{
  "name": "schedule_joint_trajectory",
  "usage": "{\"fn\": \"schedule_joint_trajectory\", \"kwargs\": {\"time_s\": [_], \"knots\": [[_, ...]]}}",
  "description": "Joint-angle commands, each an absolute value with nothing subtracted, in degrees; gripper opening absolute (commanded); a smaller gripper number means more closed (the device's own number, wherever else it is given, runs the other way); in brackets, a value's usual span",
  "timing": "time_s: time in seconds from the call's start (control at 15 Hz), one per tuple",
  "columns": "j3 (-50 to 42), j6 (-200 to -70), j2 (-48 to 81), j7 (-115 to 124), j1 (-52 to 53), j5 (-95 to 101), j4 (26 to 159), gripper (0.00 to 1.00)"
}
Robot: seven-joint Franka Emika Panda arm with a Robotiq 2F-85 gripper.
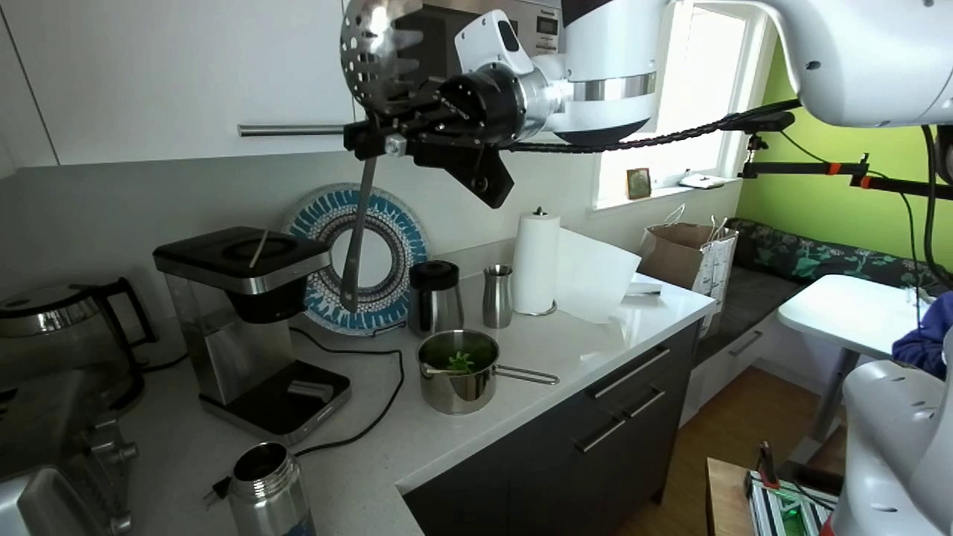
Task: Put the serving spoon in the bottle
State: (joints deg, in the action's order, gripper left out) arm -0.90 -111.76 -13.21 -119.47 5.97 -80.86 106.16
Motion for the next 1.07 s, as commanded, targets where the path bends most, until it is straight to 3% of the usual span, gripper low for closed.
{"fn": "schedule_joint_trajectory", "kwargs": {"time_s": [0.0,0.27,0.33,0.47,0.53,1.0], "knots": [[-3.0,-102.9,-10.5,-117.2,3.9,-87.6,106.8,0.03],[-4.0,-100.0,-10.0,-111.8,-0.3,-78.8,108.7,0.03],[-2.9,-101.3,-9.2,-112.9,0.4,-81.4,107.9,0.12],[-3.5,-100.7,-9.0,-112.8,-0.7,-80.0,108.2,0.12],[-3.6,-100.7,-9.1,-112.8,-0.8,-79.9,108.2,0.03],[1.3,-106.8,-3.7,-100.4,1.9,-94.7,104.1,0.03]]}}
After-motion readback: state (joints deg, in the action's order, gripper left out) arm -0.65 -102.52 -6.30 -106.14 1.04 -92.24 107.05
